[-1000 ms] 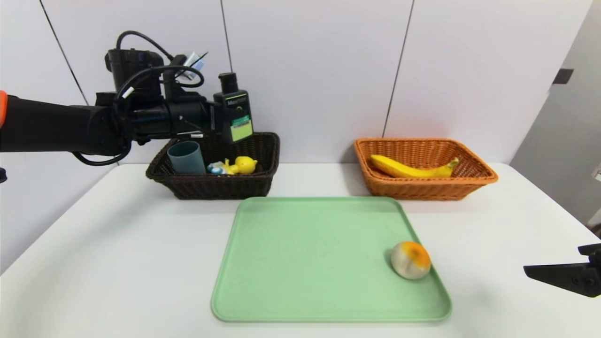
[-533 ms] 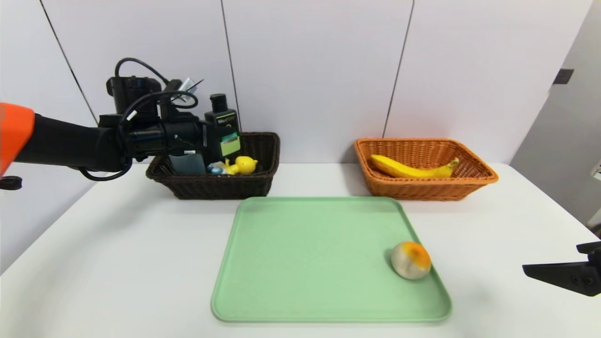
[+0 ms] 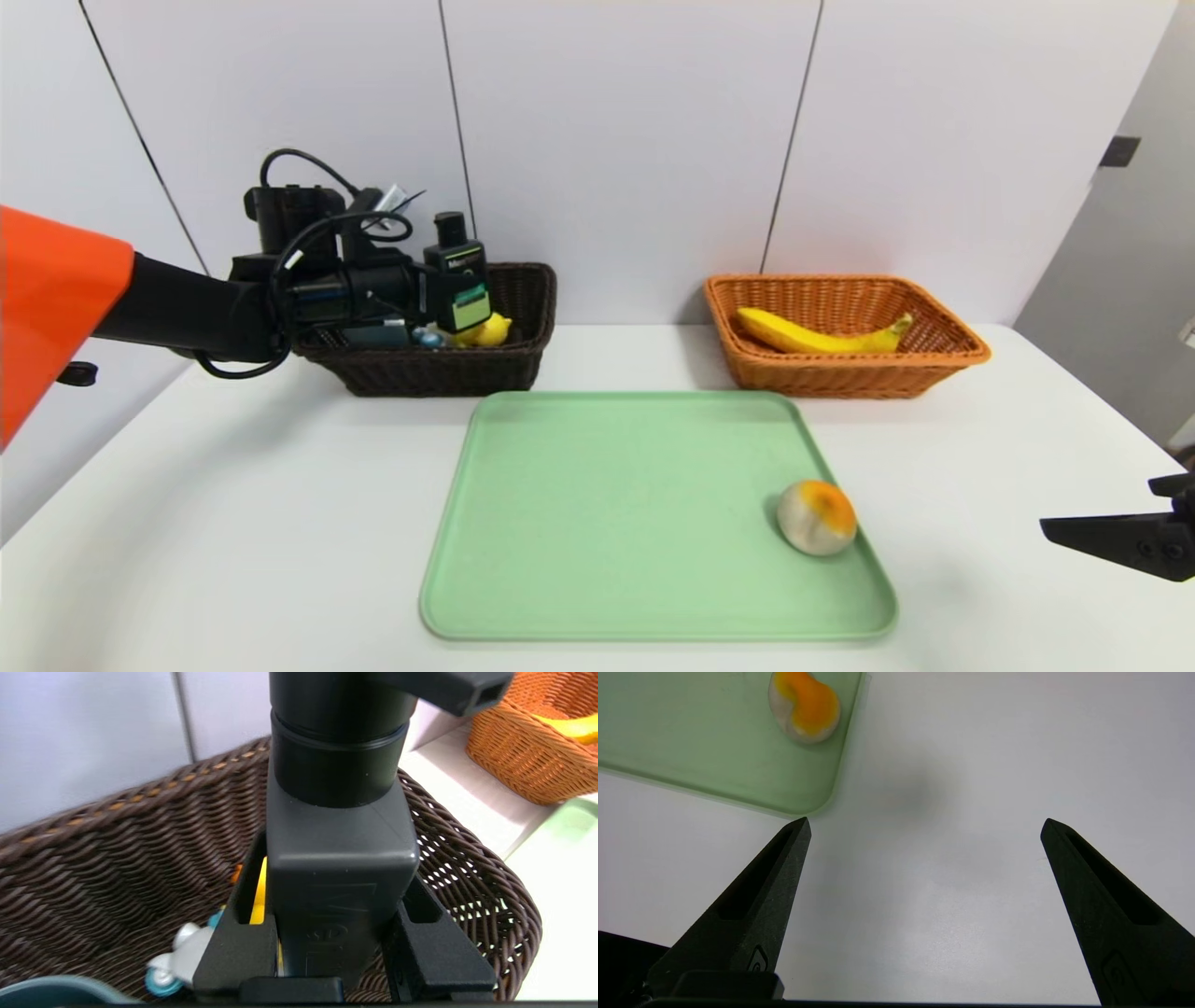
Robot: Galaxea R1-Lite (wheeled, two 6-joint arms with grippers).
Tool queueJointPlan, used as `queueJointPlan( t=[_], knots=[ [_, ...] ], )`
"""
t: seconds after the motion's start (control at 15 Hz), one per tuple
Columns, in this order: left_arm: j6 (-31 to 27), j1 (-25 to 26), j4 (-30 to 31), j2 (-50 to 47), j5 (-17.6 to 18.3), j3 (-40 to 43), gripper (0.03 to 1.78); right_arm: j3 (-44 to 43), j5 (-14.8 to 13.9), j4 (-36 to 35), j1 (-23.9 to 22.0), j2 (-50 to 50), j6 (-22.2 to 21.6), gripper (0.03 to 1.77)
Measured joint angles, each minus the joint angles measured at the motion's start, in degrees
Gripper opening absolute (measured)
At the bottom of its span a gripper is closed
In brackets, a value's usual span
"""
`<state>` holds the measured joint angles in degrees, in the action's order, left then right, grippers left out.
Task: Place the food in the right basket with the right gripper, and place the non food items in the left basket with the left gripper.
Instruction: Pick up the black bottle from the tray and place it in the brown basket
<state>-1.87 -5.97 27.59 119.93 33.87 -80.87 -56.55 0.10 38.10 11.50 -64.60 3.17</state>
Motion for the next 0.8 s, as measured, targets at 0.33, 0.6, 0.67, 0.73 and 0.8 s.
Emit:
queueJointPlan(
  t=[0.33,0.6,0.67,0.73,0.8],
  knots=[
    [0.0,-1.7,0.2,0.7,0.4,0.1,0.72,-0.1,-0.1,0.1,0.0,0.0,0.0,1.70],
    [0.1,-1.8,0.8,1.0,2.2,0.1,1.12,-0.1,-0.2,0.1,0.0,0.1,-0.1,1.70],
    [0.2,-1.8,1.2,1.0,2.2,0.2,1.19,0.0,-0.2,0.1,0.0,0.2,-0.1,1.70],
    [0.4,-1.9,1.4,0.9,2.2,0.2,1.25,0.0,-0.2,0.1,0.0,0.2,-0.1,1.70],
    [0.7,-1.8,1.4,0.6,2.0,0.3,1.31,0.0,-0.2,0.1,0.0,0.2,-0.1,1.70]
  ],
)
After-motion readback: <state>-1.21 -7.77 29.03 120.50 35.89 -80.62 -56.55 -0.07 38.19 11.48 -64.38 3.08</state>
